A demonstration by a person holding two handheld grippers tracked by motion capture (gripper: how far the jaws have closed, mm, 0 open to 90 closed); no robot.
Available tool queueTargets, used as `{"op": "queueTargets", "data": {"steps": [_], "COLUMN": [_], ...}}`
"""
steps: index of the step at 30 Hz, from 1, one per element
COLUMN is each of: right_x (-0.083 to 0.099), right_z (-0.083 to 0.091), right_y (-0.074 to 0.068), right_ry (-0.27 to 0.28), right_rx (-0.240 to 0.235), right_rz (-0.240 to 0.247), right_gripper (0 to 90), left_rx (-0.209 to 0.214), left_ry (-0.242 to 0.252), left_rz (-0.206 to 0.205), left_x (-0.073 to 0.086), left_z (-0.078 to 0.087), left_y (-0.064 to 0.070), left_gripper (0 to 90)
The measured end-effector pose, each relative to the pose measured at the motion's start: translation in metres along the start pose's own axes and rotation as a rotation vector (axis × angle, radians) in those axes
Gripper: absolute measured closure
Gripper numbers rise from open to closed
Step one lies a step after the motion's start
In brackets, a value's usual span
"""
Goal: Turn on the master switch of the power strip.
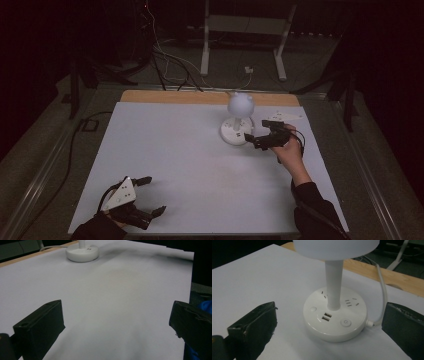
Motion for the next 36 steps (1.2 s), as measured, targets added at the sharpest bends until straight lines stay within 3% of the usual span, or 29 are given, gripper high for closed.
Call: {"op": "queueTargets", "data": {"steps": [5,14,31,32,36], "right_x": [0.002,0.008,0.013,0.014,0.014], "right_z": [-0.009,-0.026,-0.043,-0.044,-0.044], "right_y": [0.003,0.012,0.026,0.026,0.026], "right_ry": [-0.007,-0.031,-0.045,-0.054,-0.073], "right_rx": [0.000,0.055,0.098,0.106,0.121], "right_rz": [-0.015,-0.053,-0.205,-0.219,-0.234], "right_gripper": [0.0,0.0,0.0,6.8,15.5], "left_rx": [-0.001,-0.001,0.000,0.000,0.000], "left_ry": [0.001,0.000,-0.002,-0.001,-0.001], "left_rz": [0.002,0.004,0.004,0.004,0.005], "left_x": [0.000,0.000,0.001,0.001,0.001], "left_z": [0.000,0.000,0.000,0.000,0.000], "left_y": [0.000,-0.001,-0.001,-0.001,-0.001], "left_gripper": [0.2,0.2,0.2,0.2,0.2]}}
Point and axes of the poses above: each handheld gripper's, and its own axes: z roughly backward along the jaws, x roughly out of its underside, y roughly to its right, the point moved 5 cm from there along -z, roughly forward along the jaws, and after that the axes turned 10 degrees about x, right-handed, at the moved point
